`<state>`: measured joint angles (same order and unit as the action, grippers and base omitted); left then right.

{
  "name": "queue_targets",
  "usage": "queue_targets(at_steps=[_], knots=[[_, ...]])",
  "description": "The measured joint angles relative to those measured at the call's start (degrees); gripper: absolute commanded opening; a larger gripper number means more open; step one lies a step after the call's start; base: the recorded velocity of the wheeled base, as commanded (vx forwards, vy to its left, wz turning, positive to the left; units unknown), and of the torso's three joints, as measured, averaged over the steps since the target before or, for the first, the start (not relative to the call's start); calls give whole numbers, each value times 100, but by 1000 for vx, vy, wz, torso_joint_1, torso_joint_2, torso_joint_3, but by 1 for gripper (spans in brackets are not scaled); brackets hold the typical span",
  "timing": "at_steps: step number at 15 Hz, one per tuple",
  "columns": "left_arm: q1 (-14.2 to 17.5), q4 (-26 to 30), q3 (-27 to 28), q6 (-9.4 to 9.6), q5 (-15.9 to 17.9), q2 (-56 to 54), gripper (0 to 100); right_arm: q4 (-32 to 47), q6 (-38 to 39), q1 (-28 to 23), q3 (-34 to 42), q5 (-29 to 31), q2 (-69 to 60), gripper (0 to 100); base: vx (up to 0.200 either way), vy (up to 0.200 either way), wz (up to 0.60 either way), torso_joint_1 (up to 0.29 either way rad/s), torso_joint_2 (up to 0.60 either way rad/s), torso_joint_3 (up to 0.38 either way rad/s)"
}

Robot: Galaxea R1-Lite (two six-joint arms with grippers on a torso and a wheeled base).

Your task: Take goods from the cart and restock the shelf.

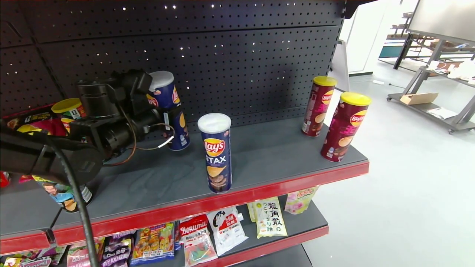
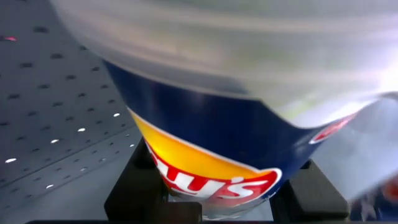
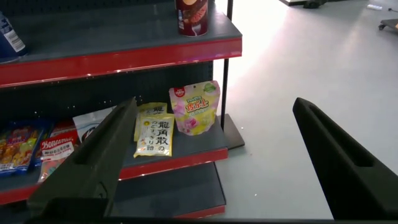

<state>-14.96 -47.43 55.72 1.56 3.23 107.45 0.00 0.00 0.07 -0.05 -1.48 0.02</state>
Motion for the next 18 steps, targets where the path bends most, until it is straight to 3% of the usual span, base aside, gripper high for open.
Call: queue_targets(at_steps=[4, 14, 18], knots=[[-339, -2, 856, -479, -640, 685, 0, 0, 0, 4, 0, 0, 0, 100, 0, 0, 0, 0, 0, 0], [-592, 33, 1796, -500, -824, 1752, 0, 0, 0, 2, 0, 0, 0, 100, 0, 0, 0, 0, 0, 0], [-684, 129, 2098, -497, -1062, 1987, 0, 0, 0, 4, 0, 2, 0, 100, 0, 0, 0, 0, 0, 0]])
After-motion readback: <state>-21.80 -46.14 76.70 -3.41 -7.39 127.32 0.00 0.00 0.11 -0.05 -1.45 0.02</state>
